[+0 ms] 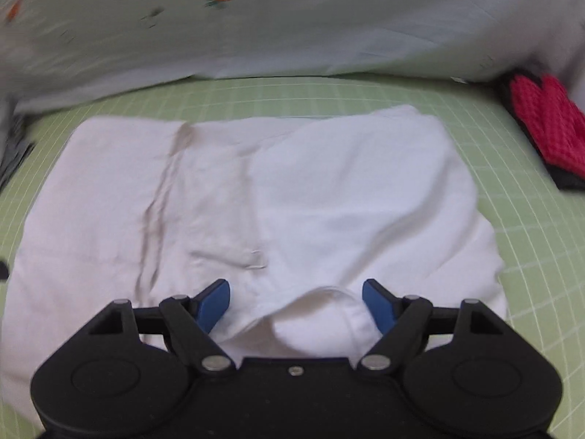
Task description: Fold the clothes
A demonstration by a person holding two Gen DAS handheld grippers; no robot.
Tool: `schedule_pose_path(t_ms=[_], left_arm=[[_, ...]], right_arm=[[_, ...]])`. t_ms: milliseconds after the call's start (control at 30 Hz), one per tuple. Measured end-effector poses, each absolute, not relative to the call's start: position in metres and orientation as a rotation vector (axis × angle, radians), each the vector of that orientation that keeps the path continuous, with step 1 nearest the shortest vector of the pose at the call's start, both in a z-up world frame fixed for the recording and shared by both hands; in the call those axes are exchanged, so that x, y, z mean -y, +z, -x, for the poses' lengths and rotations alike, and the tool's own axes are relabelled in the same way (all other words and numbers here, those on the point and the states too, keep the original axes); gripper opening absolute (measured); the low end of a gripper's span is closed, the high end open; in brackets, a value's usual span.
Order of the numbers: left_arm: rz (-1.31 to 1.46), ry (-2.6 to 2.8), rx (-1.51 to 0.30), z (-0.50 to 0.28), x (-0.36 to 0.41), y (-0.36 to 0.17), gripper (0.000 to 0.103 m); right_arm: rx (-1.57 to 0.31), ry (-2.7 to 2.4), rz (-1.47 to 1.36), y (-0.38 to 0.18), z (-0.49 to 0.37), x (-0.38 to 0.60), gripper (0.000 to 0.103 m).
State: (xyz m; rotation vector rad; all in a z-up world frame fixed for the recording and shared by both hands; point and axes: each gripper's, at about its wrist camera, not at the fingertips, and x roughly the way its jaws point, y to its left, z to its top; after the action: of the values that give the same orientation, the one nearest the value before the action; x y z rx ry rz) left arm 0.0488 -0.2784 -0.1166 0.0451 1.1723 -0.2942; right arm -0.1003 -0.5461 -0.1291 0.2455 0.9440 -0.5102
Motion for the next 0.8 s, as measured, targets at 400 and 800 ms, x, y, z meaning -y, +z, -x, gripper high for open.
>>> schedule_pose_path(t_ms=[400,800], left_arm=[[-0.039,-0.307,-1.228,-0.062,0.283,-0.141,0.094],[0.044,-0.403,-1.246,-0.065,0.279,-0.143,0.036]], right_arm=[[-0.972,-0.613,-0.248,-0.135,0.094,0.562,0.089],[-1.040,-0.664,-0.238,-0.155,0.084,0.567,0.103]])
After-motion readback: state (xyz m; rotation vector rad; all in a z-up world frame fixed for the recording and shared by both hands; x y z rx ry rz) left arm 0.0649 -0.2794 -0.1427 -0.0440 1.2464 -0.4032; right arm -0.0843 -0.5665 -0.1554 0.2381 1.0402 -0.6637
